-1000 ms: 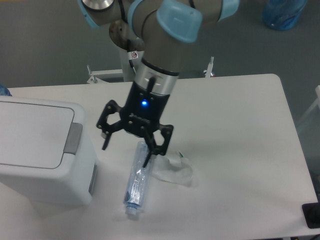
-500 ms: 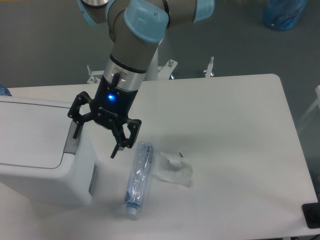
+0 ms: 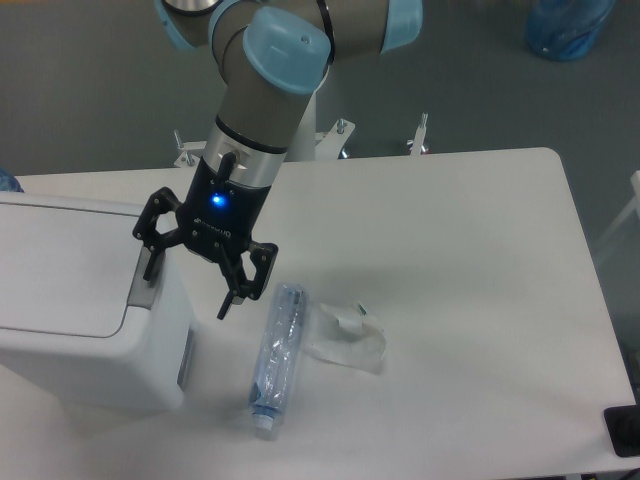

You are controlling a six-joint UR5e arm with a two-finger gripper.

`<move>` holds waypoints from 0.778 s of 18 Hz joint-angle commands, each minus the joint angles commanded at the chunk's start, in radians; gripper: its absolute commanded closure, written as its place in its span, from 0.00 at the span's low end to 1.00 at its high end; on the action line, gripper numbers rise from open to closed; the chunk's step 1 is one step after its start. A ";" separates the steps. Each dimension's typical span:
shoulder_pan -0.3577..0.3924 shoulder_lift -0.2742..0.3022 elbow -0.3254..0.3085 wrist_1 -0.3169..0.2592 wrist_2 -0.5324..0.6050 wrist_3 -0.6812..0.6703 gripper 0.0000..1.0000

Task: Open the trash can
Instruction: 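Push the gripper against the bin lid edge to flip it open, then move the open gripper back over the clear plastic bottle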

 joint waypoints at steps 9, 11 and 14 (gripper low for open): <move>-0.006 0.003 0.001 0.000 -0.002 -0.002 0.00; -0.005 0.003 0.011 0.002 -0.005 0.000 0.00; 0.015 0.000 0.034 0.003 -0.003 0.002 0.00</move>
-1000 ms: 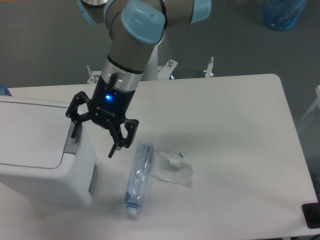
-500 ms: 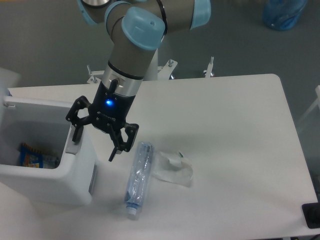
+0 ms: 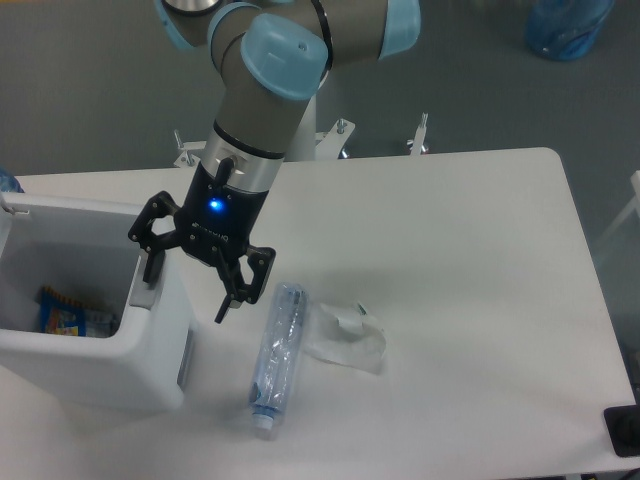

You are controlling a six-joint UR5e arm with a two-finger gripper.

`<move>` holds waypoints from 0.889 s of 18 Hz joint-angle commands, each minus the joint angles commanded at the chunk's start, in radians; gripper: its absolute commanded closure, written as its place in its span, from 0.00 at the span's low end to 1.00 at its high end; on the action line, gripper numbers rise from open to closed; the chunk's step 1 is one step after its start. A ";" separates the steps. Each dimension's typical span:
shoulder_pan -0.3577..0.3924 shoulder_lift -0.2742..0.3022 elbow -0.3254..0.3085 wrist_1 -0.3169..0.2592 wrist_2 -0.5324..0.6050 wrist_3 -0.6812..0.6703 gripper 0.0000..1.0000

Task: Open the trash can
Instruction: 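Move the open gripper back over the clear plastic bottle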

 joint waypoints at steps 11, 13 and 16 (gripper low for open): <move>0.123 -0.112 0.091 0.112 0.041 0.106 0.00; 0.138 -0.123 0.089 0.110 0.060 0.124 0.00; 0.170 -0.140 0.086 0.107 0.098 0.150 0.00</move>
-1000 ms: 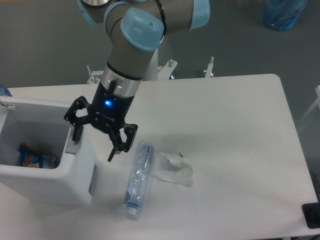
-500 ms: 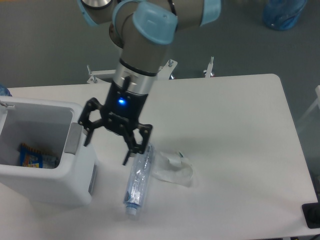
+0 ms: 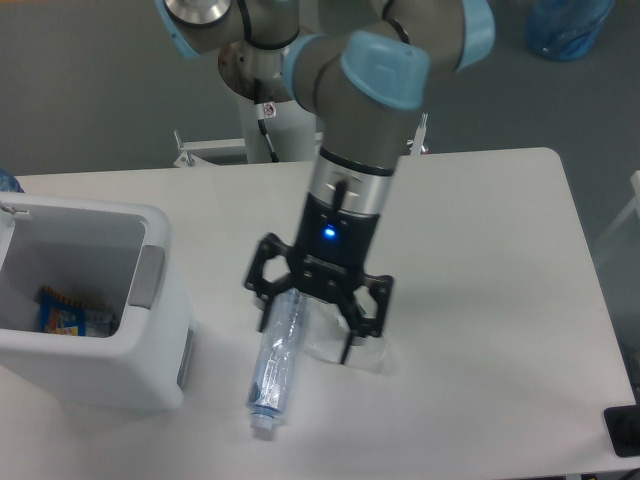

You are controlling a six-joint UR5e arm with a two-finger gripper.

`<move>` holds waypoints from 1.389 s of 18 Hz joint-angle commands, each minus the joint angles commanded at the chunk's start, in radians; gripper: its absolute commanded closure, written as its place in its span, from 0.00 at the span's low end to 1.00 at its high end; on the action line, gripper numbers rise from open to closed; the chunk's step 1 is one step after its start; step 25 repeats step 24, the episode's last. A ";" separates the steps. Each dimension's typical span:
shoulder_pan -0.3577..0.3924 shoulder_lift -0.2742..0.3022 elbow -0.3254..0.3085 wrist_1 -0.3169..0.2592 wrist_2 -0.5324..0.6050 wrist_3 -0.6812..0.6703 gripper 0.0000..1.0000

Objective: Open the trash can

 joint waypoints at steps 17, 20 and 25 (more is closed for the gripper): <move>0.109 -0.100 0.072 -0.252 0.305 0.446 0.00; 0.107 -0.098 0.049 -0.249 0.319 0.454 0.00; 0.106 -0.101 0.040 -0.245 0.327 0.454 0.00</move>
